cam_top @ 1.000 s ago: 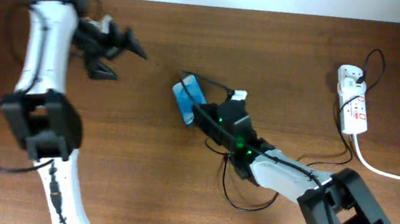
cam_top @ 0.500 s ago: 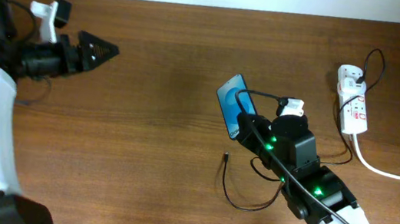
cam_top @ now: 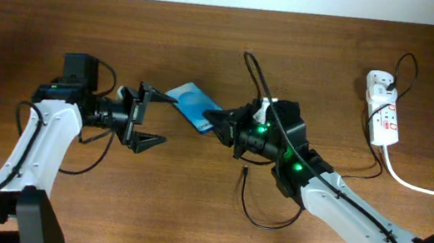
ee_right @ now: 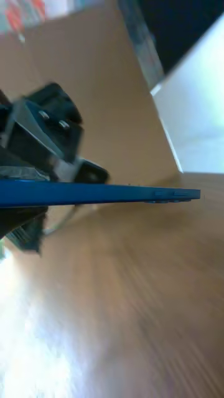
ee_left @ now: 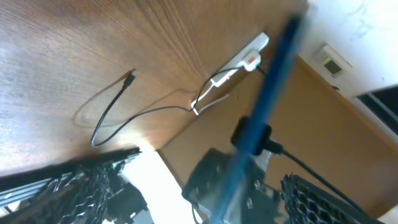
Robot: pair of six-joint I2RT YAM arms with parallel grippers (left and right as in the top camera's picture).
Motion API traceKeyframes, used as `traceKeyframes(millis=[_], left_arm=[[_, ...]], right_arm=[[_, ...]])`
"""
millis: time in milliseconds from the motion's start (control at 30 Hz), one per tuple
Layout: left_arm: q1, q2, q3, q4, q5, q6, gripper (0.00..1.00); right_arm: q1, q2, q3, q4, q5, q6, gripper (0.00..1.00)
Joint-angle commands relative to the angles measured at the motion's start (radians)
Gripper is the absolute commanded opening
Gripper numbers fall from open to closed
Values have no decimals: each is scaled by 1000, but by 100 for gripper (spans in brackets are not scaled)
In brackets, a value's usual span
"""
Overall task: Plug charger to phone and switch on socket
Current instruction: 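Regrasp the phone with the left gripper, then open the right gripper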
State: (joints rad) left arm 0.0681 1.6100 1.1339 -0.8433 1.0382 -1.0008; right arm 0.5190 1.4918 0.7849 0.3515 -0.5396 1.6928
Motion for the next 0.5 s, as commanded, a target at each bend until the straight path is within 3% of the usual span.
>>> traceKeyframes(millis=[0,167,233,300,467], left_arm=[[-30,-21,-2,29,-19,-54,80],[-33,-21,-2,32,-18,-61,65],[-33,-21,-2,32,-18,-61,40],[-33,-21,-2,32,-18,-61,32],[-33,-21,-2,32,-18,-61,24]], right_arm=[[48,-10,19,74,-78,124,4],[130,-10,19,29,19,119,4],[144,-10,19,26,21,119,4],[144,-10,19,27,29,127,4],[144,-10,19,30,31,183,4]])
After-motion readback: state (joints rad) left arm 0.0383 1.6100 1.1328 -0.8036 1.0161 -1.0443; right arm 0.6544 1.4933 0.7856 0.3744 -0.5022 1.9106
